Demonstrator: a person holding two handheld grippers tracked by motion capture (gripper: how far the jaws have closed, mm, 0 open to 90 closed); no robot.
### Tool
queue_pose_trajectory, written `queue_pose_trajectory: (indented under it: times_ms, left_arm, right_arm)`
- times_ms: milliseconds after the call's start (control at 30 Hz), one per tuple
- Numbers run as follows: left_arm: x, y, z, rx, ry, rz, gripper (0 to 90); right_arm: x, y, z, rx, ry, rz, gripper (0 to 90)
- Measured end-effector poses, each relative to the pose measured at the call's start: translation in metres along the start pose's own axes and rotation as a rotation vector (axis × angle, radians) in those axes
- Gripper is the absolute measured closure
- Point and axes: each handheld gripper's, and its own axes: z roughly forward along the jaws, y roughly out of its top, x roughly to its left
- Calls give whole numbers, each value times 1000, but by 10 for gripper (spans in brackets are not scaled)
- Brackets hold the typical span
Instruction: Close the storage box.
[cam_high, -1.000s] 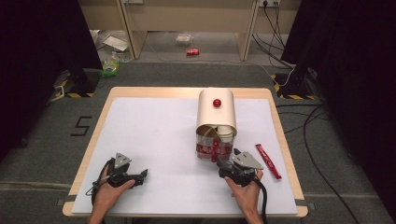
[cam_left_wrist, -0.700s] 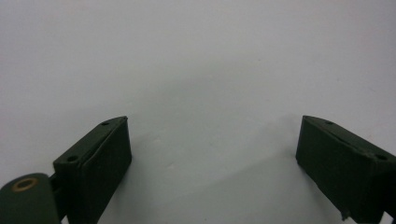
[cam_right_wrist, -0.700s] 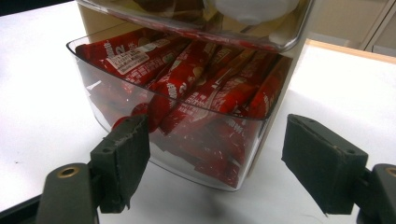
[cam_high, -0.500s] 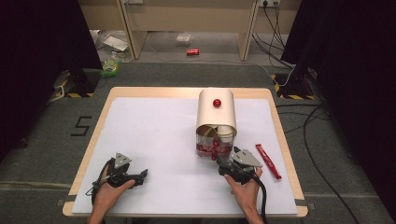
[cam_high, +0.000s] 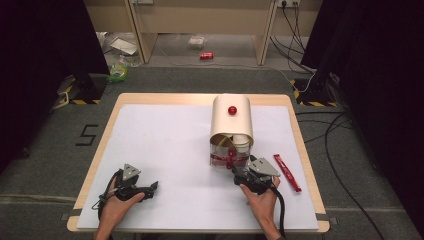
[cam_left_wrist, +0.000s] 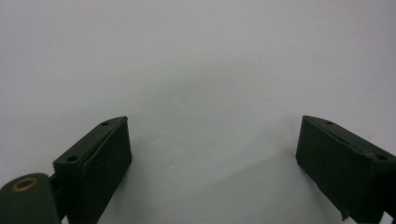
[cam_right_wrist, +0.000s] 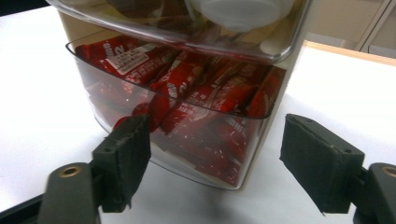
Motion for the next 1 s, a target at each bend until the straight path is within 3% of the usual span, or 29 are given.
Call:
queue_pose_trajectory:
  times_ms: [633,1000]
  left_arm:
    - [0,0,0,-1,-1,0,96]
    - [0,0,0,-1,-2,-1,97]
  right_arm:
    - [-3,0,-1,38,14,20,235]
    - [-4,0,-13,71,67,22,212]
